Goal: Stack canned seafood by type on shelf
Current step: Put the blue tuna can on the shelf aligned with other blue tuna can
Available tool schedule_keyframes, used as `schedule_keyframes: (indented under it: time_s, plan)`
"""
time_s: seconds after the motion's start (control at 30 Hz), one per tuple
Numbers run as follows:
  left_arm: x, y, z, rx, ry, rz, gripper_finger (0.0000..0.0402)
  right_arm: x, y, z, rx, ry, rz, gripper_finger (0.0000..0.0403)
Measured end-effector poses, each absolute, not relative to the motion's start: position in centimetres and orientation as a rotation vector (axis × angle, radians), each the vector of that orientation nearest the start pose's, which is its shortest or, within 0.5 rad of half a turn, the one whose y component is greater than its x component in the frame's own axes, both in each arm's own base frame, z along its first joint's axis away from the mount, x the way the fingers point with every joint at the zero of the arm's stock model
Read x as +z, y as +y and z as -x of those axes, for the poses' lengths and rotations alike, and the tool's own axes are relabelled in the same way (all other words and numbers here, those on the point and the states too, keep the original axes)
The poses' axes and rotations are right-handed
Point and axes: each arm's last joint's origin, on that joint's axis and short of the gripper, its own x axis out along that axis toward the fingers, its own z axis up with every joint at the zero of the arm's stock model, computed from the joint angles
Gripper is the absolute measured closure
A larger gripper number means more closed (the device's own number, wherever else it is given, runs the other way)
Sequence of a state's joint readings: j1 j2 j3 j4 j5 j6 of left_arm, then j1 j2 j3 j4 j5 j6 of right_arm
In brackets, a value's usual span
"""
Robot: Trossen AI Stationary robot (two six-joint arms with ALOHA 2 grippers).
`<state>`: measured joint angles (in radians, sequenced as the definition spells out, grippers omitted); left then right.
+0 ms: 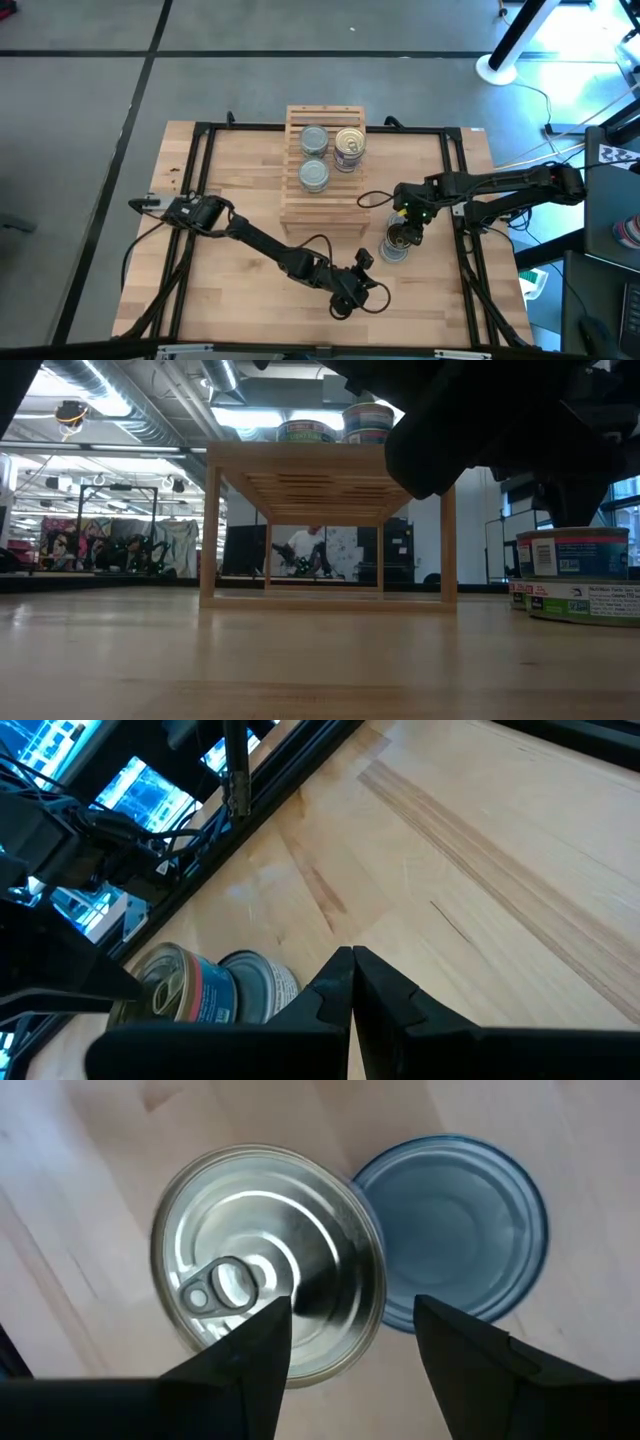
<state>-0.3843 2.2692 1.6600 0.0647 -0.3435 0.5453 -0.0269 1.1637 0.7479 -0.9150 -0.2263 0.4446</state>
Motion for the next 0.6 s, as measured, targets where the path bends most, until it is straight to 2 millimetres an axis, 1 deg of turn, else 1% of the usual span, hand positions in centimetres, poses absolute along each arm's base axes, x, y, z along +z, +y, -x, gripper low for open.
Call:
schedule_keyframes:
  time_s: [0.17,0.23,0.43,0.6]
  plan:
    - [16.5,-18.1,-47.3,-0.179,0.49,-0.727,0.0396,20.9,0.2,-18.7,-0.126,1.345,-0.546,0.0195]
    - [16.5,-18.1,-47.3,-0.179,0.49,-0.727,0.0396,20.7,0.2,-18.7,-0.125,1.341,-0.546,0.0204]
    - [16.5,-18.1,-47.3,-0.179,0.49,-0.727,0.0396,19.7,0.3,-18.4,-0.094,1.343,-0.572,0.0261]
    - [16.5,-18.1,-47.3,-0.179,0.49,-0.73,0.0396,19.5,0.3,-18.5,-0.072,1.336,-0.585,0.031]
